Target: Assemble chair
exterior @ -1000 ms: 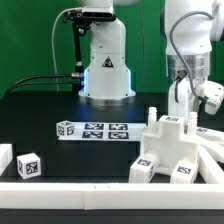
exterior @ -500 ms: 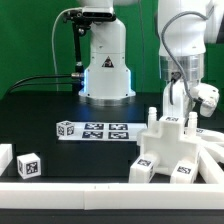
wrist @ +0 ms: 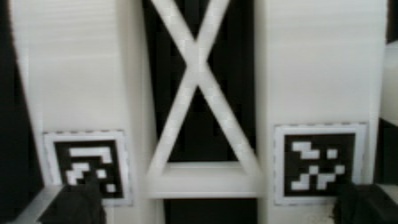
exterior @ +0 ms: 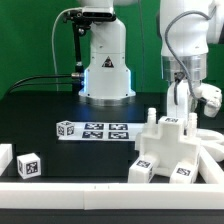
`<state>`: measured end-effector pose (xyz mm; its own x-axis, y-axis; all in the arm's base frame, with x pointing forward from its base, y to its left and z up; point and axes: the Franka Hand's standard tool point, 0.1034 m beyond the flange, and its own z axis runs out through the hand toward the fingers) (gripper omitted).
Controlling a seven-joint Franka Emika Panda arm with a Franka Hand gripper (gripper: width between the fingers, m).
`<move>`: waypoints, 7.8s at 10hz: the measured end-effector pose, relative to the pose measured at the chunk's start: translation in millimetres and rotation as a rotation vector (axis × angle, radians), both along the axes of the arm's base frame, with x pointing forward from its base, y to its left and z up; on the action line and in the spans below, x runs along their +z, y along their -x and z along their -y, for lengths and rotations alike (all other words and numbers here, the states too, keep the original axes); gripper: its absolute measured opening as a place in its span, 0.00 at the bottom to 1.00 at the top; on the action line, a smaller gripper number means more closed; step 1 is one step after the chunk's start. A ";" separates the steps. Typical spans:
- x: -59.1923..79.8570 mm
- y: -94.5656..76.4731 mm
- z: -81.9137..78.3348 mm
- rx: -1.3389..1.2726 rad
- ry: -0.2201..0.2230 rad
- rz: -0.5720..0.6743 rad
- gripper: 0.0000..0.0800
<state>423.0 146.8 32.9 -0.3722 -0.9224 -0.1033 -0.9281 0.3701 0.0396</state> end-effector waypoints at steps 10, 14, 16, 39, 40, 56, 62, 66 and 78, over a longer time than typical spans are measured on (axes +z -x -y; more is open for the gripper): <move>-14.3 55.7 5.3 0.102 0.030 -0.068 0.81; -27.6 59.7 0.0 0.124 0.046 -0.091 0.78; -28.0 59.9 0.2 0.125 0.047 -0.091 0.44; -19.7 -2.0 178.0 1.909 0.059 0.076 0.36; -17.5 -13.2 185.9 2.033 0.048 0.073 0.36; -18.1 -47.0 192.8 1.757 -0.077 0.014 0.36; -28.4 -11.9 222.4 1.814 -0.078 0.003 0.36; -28.5 -12.7 222.5 1.815 -0.078 0.003 0.50; 17.8 -17.1 246.4 1.871 0.542 0.124 0.81</move>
Offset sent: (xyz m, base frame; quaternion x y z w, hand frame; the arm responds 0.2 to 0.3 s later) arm -0.0339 -0.0008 0.0061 -0.0177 0.0187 -0.0349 0.9991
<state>440.1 -99.6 50.7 0.9412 -0.0203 0.3374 -0.0903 -0.9770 0.1932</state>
